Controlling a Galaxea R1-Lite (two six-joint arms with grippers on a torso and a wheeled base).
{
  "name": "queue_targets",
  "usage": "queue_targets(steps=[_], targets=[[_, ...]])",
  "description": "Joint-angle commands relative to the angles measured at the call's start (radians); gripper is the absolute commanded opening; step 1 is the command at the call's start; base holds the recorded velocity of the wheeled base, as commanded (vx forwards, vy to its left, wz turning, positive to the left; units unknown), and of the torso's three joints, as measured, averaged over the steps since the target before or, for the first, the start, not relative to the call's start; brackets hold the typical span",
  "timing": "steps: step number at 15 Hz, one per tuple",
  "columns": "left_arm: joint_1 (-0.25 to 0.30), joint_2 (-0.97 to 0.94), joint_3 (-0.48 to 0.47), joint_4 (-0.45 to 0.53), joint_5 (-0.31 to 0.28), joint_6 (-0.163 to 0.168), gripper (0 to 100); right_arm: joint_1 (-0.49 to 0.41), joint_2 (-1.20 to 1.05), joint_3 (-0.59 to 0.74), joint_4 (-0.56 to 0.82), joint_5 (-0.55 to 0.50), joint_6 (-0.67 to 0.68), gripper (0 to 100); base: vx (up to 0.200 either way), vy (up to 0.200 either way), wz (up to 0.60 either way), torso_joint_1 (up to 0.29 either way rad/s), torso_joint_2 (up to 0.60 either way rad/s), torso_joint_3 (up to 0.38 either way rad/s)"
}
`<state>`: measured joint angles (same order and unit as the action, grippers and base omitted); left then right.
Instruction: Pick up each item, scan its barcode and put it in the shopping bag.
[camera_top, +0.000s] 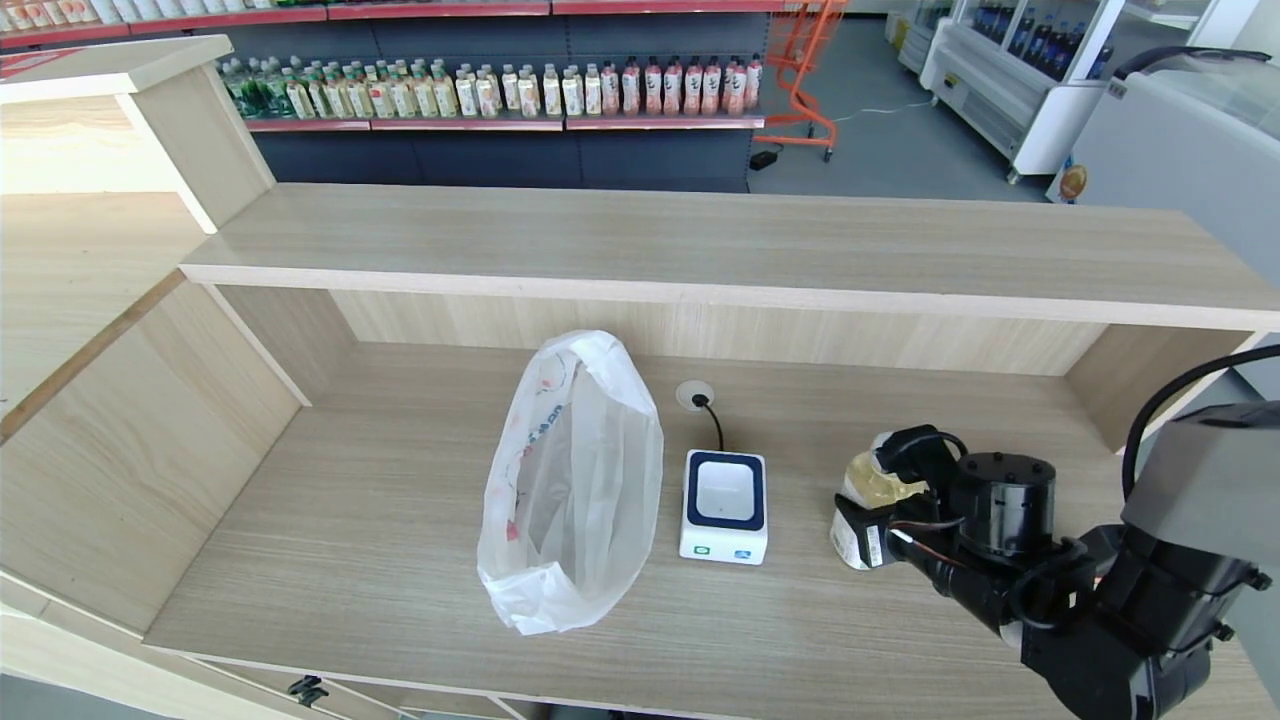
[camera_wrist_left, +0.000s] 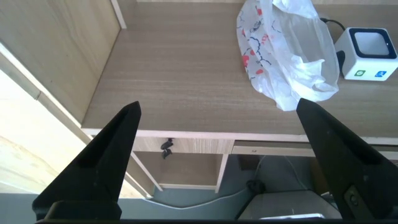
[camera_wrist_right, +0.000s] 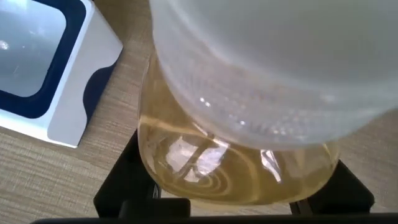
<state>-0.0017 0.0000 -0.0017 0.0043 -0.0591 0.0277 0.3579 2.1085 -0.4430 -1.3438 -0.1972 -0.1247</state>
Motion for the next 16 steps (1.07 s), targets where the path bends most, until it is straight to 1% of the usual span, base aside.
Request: queue_targets(steps=[1, 4, 5, 6, 7, 9, 10, 11, 12, 15, 16], targets=[[0.000, 0.002, 0.000, 0.000, 0.001, 0.000, 100, -0.011, -0.041, -0.003, -0.001, 0.012, 0.003, 0, 0.000, 0.000, 0.00, 0.000, 0.00, 0.000], [0.000, 0.002, 0.000, 0.000, -0.001, 0.000, 100, -0.046, -0.110, 0.007, 0.015, 0.067, 0.005, 0, 0.000, 0.000, 0.00, 0.000, 0.00, 0.000], [0.000, 0.002, 0.000, 0.000, -0.001, 0.000, 100, -0.059, -0.179, 0.006, 0.081, 0.090, 0.008, 0, 0.000, 0.000, 0.00, 0.000, 0.00, 0.000], [0.000, 0.000, 0.000, 0.000, -0.001, 0.000, 100, -0.080, -0.280, -0.019, 0.209, 0.140, 0.016, 0, 0.000, 0.000, 0.00, 0.000, 0.00, 0.000], [0.000, 0.002, 0.000, 0.000, -0.001, 0.000, 100, -0.099, -0.395, -0.086, 0.384, 0.237, 0.034, 0, 0.000, 0.000, 0.00, 0.000, 0.00, 0.000], [0.000, 0.002, 0.000, 0.000, -0.001, 0.000, 100, -0.145, -0.634, -0.172, 0.723, 0.440, 0.106, 0, 0.000, 0.000, 0.00, 0.000, 0.00, 0.000], [0.000, 0.002, 0.000, 0.000, -0.001, 0.000, 100, -0.171, -0.708, -0.200, 0.831, 0.561, 0.117, 0, 0.000, 0.000, 0.00, 0.000, 0.00, 0.000], [0.000, 0.000, 0.000, 0.000, 0.001, 0.000, 100, -0.209, -0.756, -0.207, 0.877, 0.685, 0.114, 0, 0.000, 0.000, 0.00, 0.000, 0.00, 0.000], [0.000, 0.002, 0.000, 0.000, -0.001, 0.001, 100, -0.227, -0.808, -0.178, 0.879, 0.822, 0.115, 0, 0.000, 0.000, 0.00, 0.000, 0.00, 0.000], [0.000, 0.002, 0.000, 0.000, 0.001, 0.000, 100, -0.198, -0.874, -0.146, 0.927, 1.035, 0.142, 0, 0.000, 0.000, 0.00, 0.000, 0.00, 0.000], [0.000, 0.000, 0.000, 0.000, -0.001, 0.000, 100, -0.191, -0.875, -0.149, 0.947, 1.078, 0.148, 0, 0.000, 0.000, 0.00, 0.000, 0.00, 0.000]])
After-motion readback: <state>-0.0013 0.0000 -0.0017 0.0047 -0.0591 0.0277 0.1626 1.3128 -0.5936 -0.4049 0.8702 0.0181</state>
